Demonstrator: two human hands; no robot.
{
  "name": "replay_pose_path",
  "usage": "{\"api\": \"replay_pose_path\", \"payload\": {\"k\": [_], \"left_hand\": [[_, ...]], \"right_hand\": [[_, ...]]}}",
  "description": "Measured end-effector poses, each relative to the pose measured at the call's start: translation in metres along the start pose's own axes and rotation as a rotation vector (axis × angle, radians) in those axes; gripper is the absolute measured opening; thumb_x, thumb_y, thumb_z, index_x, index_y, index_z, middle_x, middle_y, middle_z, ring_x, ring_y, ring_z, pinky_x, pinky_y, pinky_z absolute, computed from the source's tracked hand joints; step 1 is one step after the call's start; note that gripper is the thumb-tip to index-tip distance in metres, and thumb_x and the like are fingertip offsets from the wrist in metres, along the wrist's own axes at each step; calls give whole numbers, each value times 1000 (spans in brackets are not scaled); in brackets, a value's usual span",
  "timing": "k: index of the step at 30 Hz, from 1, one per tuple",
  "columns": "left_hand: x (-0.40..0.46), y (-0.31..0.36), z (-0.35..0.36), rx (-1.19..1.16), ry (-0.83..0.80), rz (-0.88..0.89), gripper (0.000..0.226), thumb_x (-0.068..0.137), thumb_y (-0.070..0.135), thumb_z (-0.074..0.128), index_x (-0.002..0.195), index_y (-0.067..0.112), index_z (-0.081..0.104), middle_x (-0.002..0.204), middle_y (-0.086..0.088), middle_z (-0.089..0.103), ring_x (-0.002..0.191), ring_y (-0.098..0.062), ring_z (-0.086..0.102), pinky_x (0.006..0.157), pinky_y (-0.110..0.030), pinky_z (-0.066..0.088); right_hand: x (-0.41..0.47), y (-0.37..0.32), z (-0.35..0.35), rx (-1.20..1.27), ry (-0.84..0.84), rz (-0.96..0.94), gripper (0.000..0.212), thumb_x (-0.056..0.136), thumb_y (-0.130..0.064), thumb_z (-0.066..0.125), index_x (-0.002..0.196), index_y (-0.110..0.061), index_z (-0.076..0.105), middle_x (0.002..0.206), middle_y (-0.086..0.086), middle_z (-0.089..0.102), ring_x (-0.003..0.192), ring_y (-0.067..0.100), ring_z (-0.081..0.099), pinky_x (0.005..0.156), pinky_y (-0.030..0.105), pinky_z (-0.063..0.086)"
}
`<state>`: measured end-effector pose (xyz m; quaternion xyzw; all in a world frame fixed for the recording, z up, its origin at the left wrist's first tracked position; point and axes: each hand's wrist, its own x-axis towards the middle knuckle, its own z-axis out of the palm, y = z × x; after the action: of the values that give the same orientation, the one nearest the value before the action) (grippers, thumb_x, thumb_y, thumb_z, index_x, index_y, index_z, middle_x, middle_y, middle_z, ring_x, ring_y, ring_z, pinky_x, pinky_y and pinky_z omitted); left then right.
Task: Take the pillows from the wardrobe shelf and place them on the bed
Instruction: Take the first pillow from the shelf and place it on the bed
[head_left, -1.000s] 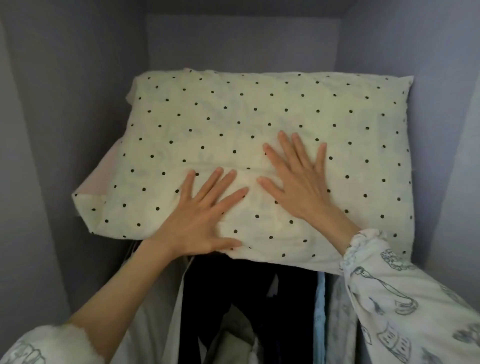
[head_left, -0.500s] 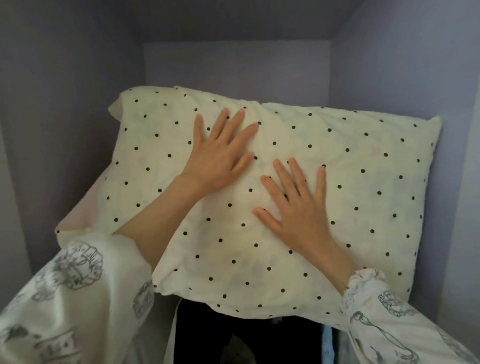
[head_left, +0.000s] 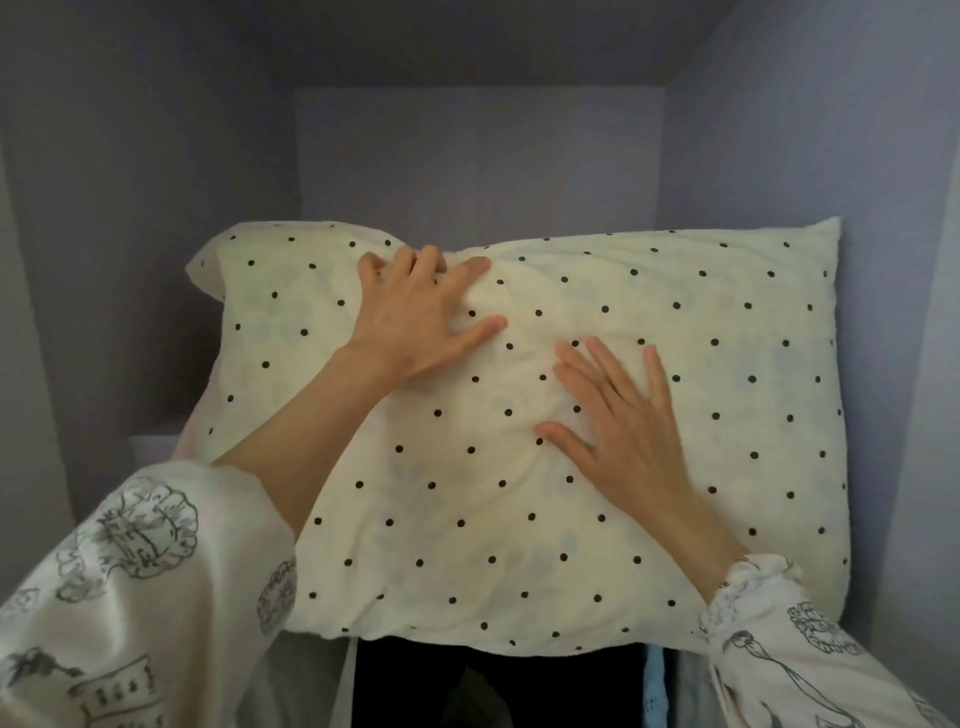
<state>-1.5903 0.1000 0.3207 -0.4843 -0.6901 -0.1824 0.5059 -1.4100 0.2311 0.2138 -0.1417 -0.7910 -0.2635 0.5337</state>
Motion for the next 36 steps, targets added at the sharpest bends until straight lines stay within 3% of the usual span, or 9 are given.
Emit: {"api": "replay_pose_path", "payload": {"k": [4,6,10,16,20,23,27,36], "left_hand": [[-47,-3,9,-50,-88,-161,61,78,74,25,128,41,36,104,-5,48,97,-27,44,84,-45,28],[-75,0,9,-61,-91,-227,61,79,72,27,130,40,37,100,-5,47,95,-27,45,83,-44,29],[-118,10,-1,-90,-19,-325,57,82,63,37,128,30,46,91,-11,49,87,-29,47,78,-43,33],[-147,11,-9,-149,-131,-366,56,85,56,41,128,19,39,104,-13,50,95,-33,49,82,-43,39],[-126,11,0,-160,-130,-182,59,89,52,35,142,31,23,138,-13,36,121,-34,36,93,-51,33],[-110,19,18,-169,-247,-187,61,88,58,22,144,41,4,155,-4,13,138,-31,16,102,-58,24],[-112,19,35,-118,-229,-209,61,88,60,19,143,44,-2,156,0,11,138,-29,17,100,-59,29],[-112,17,41,-144,-200,-226,60,88,61,23,143,44,4,155,-3,15,135,-35,22,96,-64,31]], "right_hand": [[-1,-19,-1,-47,-53,286,57,94,-56,26,141,-25,31,153,-1,26,142,16,18,112,51,-5],[1,-30,0,-65,-84,343,56,94,-52,26,144,-27,26,154,1,23,142,17,17,111,53,-7],[0,-39,4,-107,-128,203,53,96,-45,30,144,-24,28,154,2,25,142,19,19,110,59,0],[3,-44,13,-191,-156,-59,49,98,-42,30,143,-21,33,151,4,31,139,23,28,108,64,16],[4,-37,13,-198,-178,-82,48,99,-39,24,144,-21,28,152,3,28,139,23,27,109,62,17],[1,-34,10,-157,-182,-86,46,99,-32,26,144,-22,26,153,2,27,140,21,25,112,57,13],[-36,-40,4,-84,-136,99,44,99,-29,27,143,-22,30,152,1,28,141,20,22,115,50,10],[-134,-54,-21,50,-191,595,55,93,-39,39,144,-22,27,154,5,13,143,21,8,115,48,3]]}}
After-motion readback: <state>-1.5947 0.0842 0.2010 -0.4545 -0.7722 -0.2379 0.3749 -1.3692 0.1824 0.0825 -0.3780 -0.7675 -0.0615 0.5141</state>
